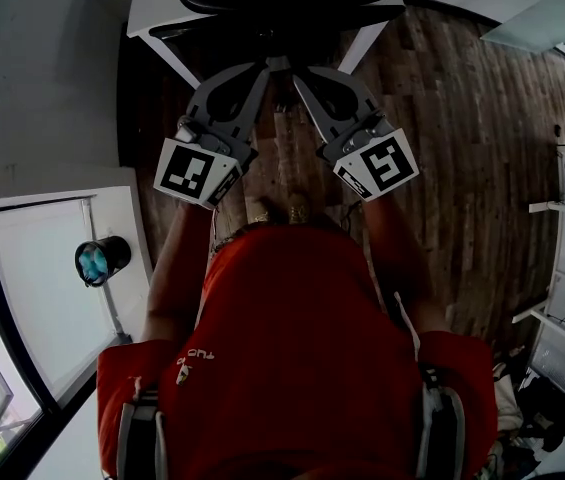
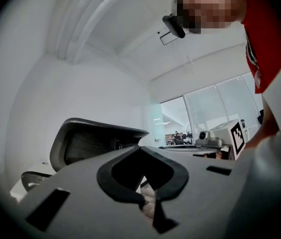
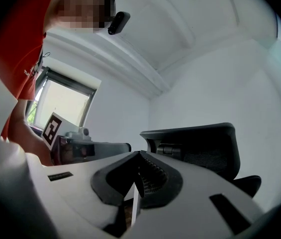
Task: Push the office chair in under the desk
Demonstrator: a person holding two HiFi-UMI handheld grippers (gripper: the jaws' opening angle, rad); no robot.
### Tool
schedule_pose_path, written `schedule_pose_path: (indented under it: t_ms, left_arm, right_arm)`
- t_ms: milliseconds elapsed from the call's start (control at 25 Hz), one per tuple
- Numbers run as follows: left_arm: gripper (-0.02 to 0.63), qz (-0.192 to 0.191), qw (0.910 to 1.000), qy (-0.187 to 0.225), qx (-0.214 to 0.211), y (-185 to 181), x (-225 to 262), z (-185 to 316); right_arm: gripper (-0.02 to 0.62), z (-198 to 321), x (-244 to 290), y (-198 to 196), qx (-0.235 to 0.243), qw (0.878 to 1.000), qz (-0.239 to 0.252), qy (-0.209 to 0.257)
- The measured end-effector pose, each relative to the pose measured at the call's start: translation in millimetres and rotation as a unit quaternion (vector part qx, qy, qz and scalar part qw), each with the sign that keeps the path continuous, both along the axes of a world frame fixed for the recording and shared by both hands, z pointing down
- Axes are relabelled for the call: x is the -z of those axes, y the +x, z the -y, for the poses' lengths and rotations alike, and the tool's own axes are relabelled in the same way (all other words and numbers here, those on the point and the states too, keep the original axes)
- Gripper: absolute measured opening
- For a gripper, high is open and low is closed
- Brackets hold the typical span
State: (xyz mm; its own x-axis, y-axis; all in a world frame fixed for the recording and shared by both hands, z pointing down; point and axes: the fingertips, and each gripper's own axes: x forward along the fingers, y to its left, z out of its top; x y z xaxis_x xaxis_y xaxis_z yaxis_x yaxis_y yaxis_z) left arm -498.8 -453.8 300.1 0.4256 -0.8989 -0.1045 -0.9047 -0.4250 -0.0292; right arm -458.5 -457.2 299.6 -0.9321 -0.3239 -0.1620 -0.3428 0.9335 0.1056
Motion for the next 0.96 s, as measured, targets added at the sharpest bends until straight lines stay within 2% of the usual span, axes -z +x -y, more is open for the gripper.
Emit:
schedule_pose_path:
  t_ms: [560, 960]
  left_arm:
    - [0.009, -0.007, 0.9999, 0.000, -0.015, 0.8, -2.1, -2.5]
    - [0.009, 0.001, 0.9998, -0.004, -0.017, -1.5, -4.0, -1.6]
  right_arm:
    - [0.025, -3.3, 0.4, -1.6, -0.003, 1.000, -0.004, 0.003]
    - [0.025, -1.2, 1.6, 0.4, -0.004, 1.000, -0.010, 0.005]
